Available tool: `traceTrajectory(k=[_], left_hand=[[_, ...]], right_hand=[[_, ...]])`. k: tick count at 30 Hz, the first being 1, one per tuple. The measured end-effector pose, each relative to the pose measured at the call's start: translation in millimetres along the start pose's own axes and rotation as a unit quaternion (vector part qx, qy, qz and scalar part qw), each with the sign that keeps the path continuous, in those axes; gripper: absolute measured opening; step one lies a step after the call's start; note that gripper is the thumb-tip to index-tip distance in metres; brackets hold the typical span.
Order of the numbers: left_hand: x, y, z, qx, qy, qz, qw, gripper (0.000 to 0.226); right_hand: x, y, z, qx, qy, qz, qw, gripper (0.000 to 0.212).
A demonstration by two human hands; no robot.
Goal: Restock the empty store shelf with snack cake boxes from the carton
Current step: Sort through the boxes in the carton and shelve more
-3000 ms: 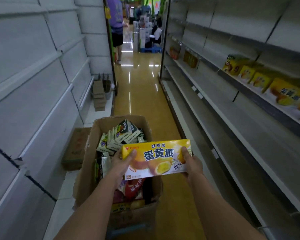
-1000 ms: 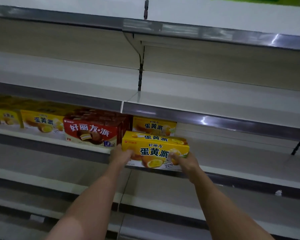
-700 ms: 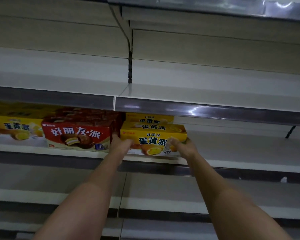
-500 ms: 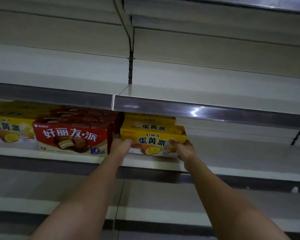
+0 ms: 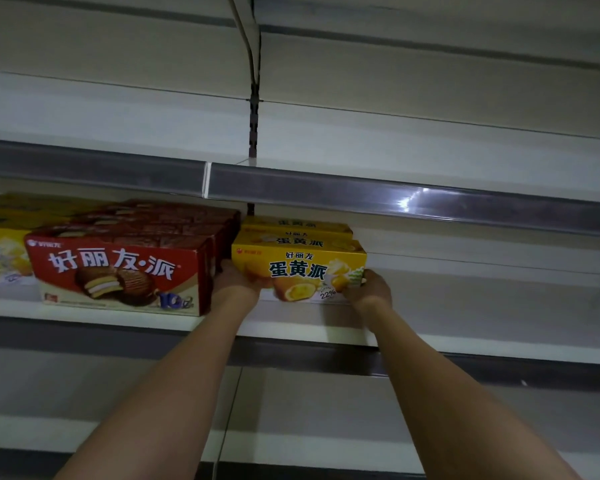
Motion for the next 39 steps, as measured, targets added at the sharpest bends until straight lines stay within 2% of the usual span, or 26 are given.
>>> traceTrajectory(k=[4, 9, 15, 26, 29, 33, 36, 39], left_hand=[[11.5, 2.4, -8.4, -0.009, 0.015, 0.031, 0.999, 0.074], [24.6, 8.9, -10.7, -0.001, 0.029, 0.065, 0.997, 0.076], [28.3, 10.4, -20.6, 0.002, 0.031, 0.066, 0.997, 0.076], [14.4, 9.2, -11.7, -0.002, -0.036, 0.007, 0.999, 0.077], [6.9, 13.7, -5.2, 0.007, -0.048, -0.017, 0.999, 0.063], [2.8, 16.4, 6.5, 0.059, -0.082, -0.067, 0.993, 0.042], [-2.2, 15.6, 17.8, 0.075, -0.080, -0.077, 0.991, 0.040], [-10.5, 11.1, 35.9, 0.072, -0.046, -0.035, 0.996, 0.037]], right_hand=[[6.3, -2.9, -9.0, -0.013, 0.014, 0.034, 0.999, 0.037], [10.5, -2.3, -18.4, -0.009, 0.032, 0.020, 0.999, 0.031], [15.5, -2.1, -21.9, 0.009, 0.042, -0.016, 0.999, 0.038], [4.5, -13.6, -8.1, 0.019, 0.009, 0.036, 0.999, 0.037], [-2.1, -16.1, 0.7, 0.026, -0.006, 0.101, 0.995, 0.044], [-6.3, -17.3, 15.1, 0.023, -0.045, 0.160, 0.986, 0.052], [-10.1, -18.1, 26.6, 0.010, -0.063, 0.188, 0.980, 0.049], [-14.0, -17.2, 37.8, -0.016, -0.076, 0.185, 0.980, 0.043]])
Point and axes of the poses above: each hand's wrist, its own z-axis away from the middle knuckle, its own x-axis out of the palm, y = z × x, the point moved 6 cm from there along -z, towards the middle knuckle, and after that the axes turned 9 degrees about y, right-handed, at the moved point
